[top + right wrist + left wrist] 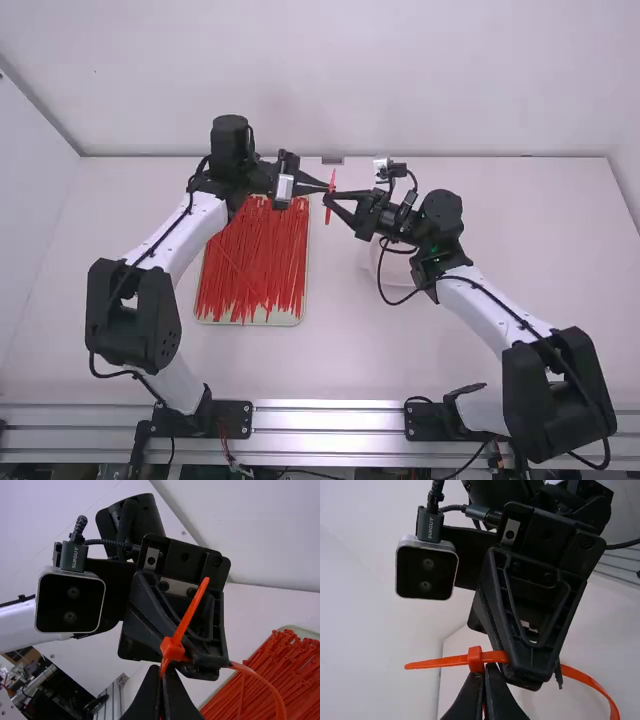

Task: Fasten the cable tie

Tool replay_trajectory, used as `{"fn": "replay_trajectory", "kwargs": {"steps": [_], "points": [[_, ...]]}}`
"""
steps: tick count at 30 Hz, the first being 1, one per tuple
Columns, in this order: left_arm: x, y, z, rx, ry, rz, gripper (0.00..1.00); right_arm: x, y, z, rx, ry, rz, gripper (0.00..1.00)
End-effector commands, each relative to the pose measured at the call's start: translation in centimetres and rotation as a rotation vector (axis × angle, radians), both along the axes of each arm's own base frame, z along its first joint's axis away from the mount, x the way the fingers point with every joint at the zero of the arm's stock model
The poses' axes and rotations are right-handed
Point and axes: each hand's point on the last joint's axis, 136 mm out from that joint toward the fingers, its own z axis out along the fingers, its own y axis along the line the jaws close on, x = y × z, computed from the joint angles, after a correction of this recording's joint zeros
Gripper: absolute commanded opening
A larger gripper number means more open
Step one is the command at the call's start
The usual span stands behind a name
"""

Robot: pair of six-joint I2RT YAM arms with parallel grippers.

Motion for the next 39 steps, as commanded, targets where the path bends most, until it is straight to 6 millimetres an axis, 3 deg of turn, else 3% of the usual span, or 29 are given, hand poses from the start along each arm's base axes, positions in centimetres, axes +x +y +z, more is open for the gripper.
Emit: {"fn": "replay_trajectory", "kwargs": {"steps": [1, 14, 17, 18, 19, 21, 30, 39], "points": [[-1.4, -0.3, -0.3, -0.015, 0.016, -0.063, 0.01, 2.3, -1.9, 3.3, 0.058, -0.089, -0.147, 0.0], [-1.4, -0.6, -0.5, -0.01, 0.028, -0.061, 0.02, 2.5, -2.1, 3.4, 0.061, -0.093, -0.166, 0.0], [-1.3, -0.4, -0.5, -0.01, 0.025, -0.057, 0.02, 2.5, -2.0, 2.9, 0.051, -0.071, -0.158, 0.16], [-1.2, -0.3, -0.4, -0.011, 0.022, -0.053, 0.02, 2.3, -1.8, 2.9, 0.045, -0.075, -0.145, 0.29], [-1.2, -0.4, -0.4, -0.011, 0.022, -0.053, 0.02, 2.2, -1.8, 2.8, 0.039, -0.078, -0.137, 0.35], [-1.2, -0.4, -0.4, -0.01, 0.022, -0.053, 0.02, 1.8, -1.8, 2.5, 0.025, -0.086, -0.108, 0.43], [-1.0, 0.0, -0.4, -0.012, 0.023, -0.046, 0.02, 1.5, -3.3, 2.0, 0.008, -0.06, -0.044, 0.55], [-1.4, -0.3, -0.4, -0.012, 0.035, -0.062, 0.02, 1.4, -3.5, 2.7, 0.027, -0.074, -0.045, 0.56]]}}
